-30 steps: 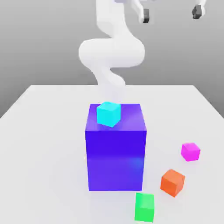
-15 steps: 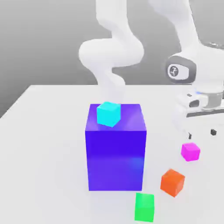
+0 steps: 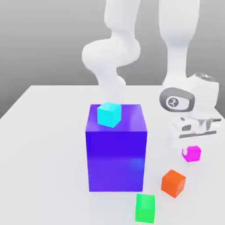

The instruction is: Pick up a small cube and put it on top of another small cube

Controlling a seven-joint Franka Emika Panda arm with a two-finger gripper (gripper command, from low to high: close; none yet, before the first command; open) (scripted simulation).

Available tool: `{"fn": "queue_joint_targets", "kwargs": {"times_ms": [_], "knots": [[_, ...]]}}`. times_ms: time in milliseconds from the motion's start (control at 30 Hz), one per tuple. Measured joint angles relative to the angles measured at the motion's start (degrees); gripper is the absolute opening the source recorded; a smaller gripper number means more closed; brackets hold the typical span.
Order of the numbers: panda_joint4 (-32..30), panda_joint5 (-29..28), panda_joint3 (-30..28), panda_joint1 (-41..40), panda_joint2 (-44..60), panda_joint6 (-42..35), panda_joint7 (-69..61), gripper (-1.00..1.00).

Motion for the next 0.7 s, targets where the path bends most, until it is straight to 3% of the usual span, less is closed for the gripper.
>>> {"fn": "queue_joint_targets", "kwargs": {"times_ms": [167, 200, 300, 700], "knots": [[-2.59, 17.55, 7.95, -3.42, -10.31, -7.23, -13.10, -1.00], [-2.21, 18.75, 8.60, -2.83, -10.89, -7.96, -15.57, -1.00], [0.21, 19.47, 9.88, -2.12, -10.39, -9.09, -23.14, -1.00], [12.61, 20.49, -0.10, -24.22, -8.18, -19.64, -53.34, -1.00]]}}
